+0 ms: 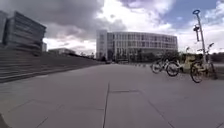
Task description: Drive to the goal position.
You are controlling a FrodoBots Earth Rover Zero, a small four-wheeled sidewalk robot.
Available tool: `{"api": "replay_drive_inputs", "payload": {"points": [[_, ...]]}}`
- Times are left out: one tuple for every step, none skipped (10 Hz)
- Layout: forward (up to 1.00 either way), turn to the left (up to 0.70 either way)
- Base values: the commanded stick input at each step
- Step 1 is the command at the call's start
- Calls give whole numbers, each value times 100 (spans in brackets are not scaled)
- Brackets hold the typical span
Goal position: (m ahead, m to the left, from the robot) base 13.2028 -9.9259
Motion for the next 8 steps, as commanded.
{"api": "replay_drive_inputs", "payload": {"points": [[70,0],[70,0],[70,0],[70,0],[70,0],[70,0],[70,0],[70,0]]}}
